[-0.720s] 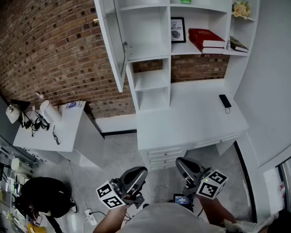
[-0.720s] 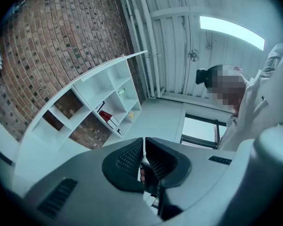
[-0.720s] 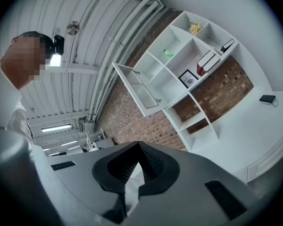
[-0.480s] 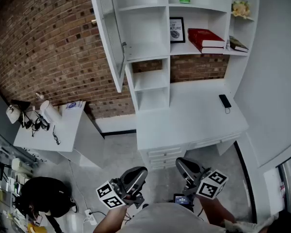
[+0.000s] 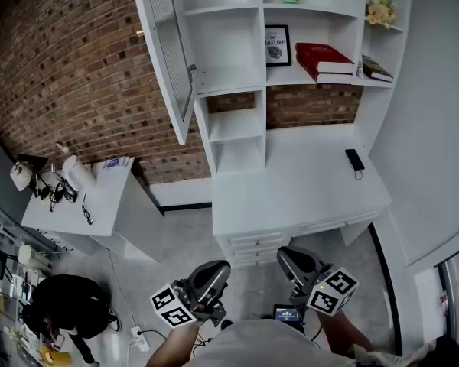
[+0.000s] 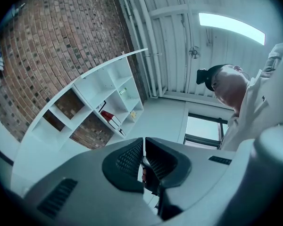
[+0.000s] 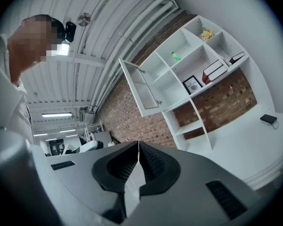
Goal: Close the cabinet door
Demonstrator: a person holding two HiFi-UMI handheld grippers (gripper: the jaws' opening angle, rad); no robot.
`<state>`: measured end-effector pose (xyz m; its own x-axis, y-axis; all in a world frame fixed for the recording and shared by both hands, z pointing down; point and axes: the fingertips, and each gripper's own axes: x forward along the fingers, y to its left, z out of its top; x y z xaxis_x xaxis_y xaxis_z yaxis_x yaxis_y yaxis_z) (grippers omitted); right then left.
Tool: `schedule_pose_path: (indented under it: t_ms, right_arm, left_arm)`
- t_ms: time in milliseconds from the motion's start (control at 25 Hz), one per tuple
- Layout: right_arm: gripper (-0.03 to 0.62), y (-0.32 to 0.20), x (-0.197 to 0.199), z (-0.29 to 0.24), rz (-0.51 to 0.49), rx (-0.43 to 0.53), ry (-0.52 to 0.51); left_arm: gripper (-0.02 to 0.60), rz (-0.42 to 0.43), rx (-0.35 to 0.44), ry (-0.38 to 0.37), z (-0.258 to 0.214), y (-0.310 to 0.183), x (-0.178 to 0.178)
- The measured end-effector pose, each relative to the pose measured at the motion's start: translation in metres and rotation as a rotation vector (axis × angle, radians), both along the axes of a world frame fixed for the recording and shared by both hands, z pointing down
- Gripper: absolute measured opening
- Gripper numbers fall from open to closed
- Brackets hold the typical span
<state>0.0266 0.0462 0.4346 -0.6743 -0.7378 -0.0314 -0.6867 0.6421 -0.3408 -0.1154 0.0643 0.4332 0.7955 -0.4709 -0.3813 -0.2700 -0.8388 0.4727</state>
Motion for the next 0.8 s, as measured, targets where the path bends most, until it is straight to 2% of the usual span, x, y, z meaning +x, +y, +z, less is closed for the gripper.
schedule_pose_path:
  t_ms: [280, 800]
  right_arm:
    - [0.029, -0.011, 0.022, 0.000, 0.009, 0.005, -0.008]
    - [0.029, -0.026, 0.048, 0.003, -0.043, -0.004, -0.026]
  left_arm:
    - [0.021, -0.031, -0.003, -0.009, -0.001, -0.006, 0.014]
    - [0.022, -0.103, -0.009, -0.015, -0.001, -0.015, 0.036]
